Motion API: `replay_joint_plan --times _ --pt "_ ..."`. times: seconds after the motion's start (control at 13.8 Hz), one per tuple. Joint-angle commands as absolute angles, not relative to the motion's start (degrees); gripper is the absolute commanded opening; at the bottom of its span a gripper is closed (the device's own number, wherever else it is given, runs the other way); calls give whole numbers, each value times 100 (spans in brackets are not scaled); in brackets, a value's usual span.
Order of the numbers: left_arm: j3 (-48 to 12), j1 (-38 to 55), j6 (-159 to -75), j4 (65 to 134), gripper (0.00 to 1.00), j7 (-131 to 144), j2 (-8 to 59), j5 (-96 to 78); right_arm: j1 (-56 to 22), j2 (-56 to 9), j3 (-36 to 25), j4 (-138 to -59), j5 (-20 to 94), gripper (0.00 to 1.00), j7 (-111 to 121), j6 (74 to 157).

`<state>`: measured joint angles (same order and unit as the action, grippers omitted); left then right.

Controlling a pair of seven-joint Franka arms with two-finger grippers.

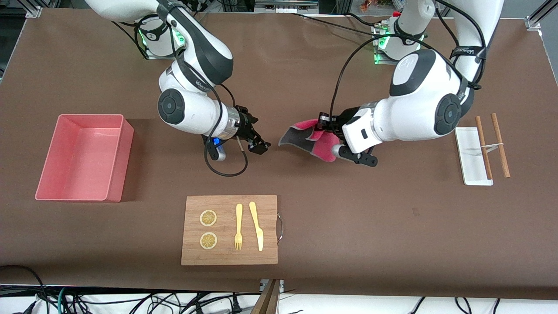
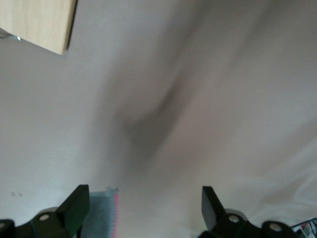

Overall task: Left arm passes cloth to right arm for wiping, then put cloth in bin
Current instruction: 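Lift the cloth with the left gripper toward the right gripper, then grasp the cloth edge with the right gripper beside the left gripper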

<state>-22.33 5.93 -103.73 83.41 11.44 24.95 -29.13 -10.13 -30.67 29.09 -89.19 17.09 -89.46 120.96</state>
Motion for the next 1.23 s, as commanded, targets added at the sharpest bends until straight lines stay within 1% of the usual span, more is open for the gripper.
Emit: replay_joint_plan --times 0.0,0.22,0.36,0.72,0.8,0.94,1.01,1.09,1.16 --pt "-2180 685 -10371 8156 0 1274 2593 -3050 -976 -3225 3129 -8886 1784 100 -9070 12173" --pt "-2180 686 -10371 8156 0 1274 2584 -3041 -976 -3269 3138 -8877 1784 100 -9070 12225" --pt "-2180 686 -10371 8156 0 1266 2584 -3041 -993 -3375 3295 -8877 1793 100 -9070 12357" --pt "-2180 685 -10362 8156 0 1266 2584 -3032 -1099 -3550 3410 -8886 1819 99 -9079 12709" --pt "-2180 686 -10362 8156 0 1266 2584 -3032 -1107 -3559 3462 -8886 1819 82 -9097 12709" --pt "-2180 677 -10362 8165 0 1240 2584 -3032 -1107 -3586 3480 -8886 1819 22 -9280 12709" --pt "-2180 668 -10362 8165 0 1204 2593 -3041 -1107 -3595 3480 -8877 1828 4 -9368 12718" --pt "-2180 659 -10362 8165 0 1204 2593 -3041 -1107 -3630 3480 -8860 1872 0 -9456 12726" --pt "-2180 659 -10362 8165 0 1204 2593 -3041 -1107 -3647 3480 -8859 1994 0 -9492 12727"
